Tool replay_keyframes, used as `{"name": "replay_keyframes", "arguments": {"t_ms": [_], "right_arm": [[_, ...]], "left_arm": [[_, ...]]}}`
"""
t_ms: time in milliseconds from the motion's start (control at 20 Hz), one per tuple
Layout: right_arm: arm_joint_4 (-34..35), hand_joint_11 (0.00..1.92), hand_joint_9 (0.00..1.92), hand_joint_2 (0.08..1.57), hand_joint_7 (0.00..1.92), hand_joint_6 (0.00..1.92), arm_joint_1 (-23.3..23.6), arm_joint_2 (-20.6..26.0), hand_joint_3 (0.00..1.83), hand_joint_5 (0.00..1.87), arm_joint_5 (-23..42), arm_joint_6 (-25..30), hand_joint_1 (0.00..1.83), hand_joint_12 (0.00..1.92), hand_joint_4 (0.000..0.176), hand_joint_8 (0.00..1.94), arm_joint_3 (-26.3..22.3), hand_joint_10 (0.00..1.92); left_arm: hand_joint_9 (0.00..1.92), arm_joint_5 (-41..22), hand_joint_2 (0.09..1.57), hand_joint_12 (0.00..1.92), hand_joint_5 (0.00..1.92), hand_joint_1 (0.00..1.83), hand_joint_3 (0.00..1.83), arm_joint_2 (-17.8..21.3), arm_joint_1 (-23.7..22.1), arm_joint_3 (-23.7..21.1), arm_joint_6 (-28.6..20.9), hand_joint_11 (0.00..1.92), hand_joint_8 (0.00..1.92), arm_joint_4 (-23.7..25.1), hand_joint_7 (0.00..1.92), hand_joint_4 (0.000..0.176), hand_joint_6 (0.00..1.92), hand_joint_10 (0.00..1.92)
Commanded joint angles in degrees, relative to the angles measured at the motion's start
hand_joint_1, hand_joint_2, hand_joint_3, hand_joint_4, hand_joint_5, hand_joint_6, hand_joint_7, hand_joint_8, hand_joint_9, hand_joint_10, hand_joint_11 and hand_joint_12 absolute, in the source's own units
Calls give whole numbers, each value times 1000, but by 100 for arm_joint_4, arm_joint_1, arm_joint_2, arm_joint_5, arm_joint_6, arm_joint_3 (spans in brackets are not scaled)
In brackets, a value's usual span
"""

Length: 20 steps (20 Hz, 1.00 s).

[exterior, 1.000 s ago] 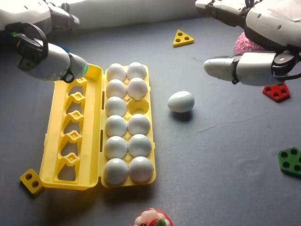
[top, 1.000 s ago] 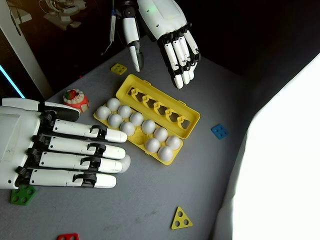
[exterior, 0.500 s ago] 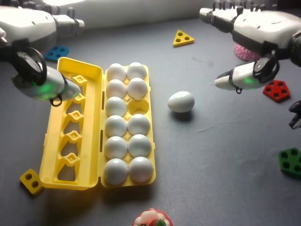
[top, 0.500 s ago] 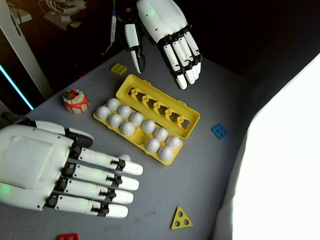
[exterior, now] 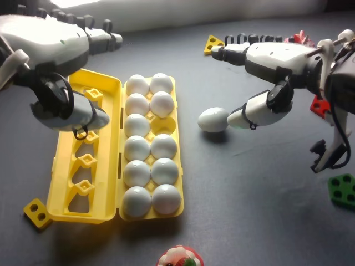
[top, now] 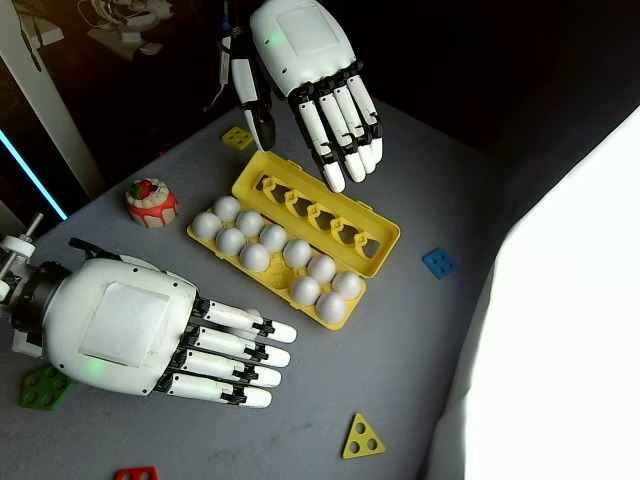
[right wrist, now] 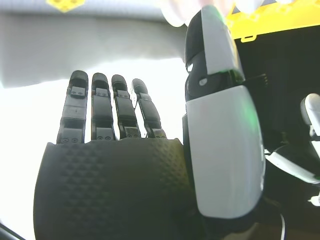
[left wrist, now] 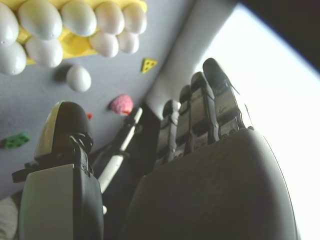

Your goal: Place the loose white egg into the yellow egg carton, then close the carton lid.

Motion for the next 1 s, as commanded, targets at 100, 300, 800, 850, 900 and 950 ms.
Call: {"name": "replay_keyframes", "arguments": {"t_ms": [100,300,800,850,900,950], "right_arm": [[-65,0,17,1037,29,30,62,-126,0,88,210,-23,1070,0,13,9,136,7],[-65,1,3,1037,29,37,-11,-309,0,115,271,-106,1059,0,17,5,225,0],[-66,0,18,1025,65,47,-132,-679,0,157,547,-353,1092,0,10,13,430,8],[-66,5,24,1020,67,50,-146,-716,0,168,615,-354,1106,2,6,12,448,10],[-66,9,20,1020,69,53,-160,-746,0,177,618,-354,1111,5,3,12,469,8],[-67,1,14,1026,65,49,-192,-794,0,170,618,-354,1107,0,3,10,507,5]], "left_arm": [[166,69,1138,502,121,786,0,40,91,-15,20,0,1,315,134,36,7,0],[198,86,1134,481,135,782,0,50,266,-8,21,0,9,290,171,41,9,11],[138,-263,1141,617,91,762,3,40,417,-365,23,0,7,1236,149,50,0,6],[135,-216,1145,594,83,763,4,42,431,-362,24,0,3,1234,144,49,1,4],[131,-215,1147,606,73,765,3,43,445,-359,24,0,0,1214,124,50,0,2],[122,-215,1150,607,63,764,4,44,473,-337,24,0,0,1154,103,49,0,0]]}}
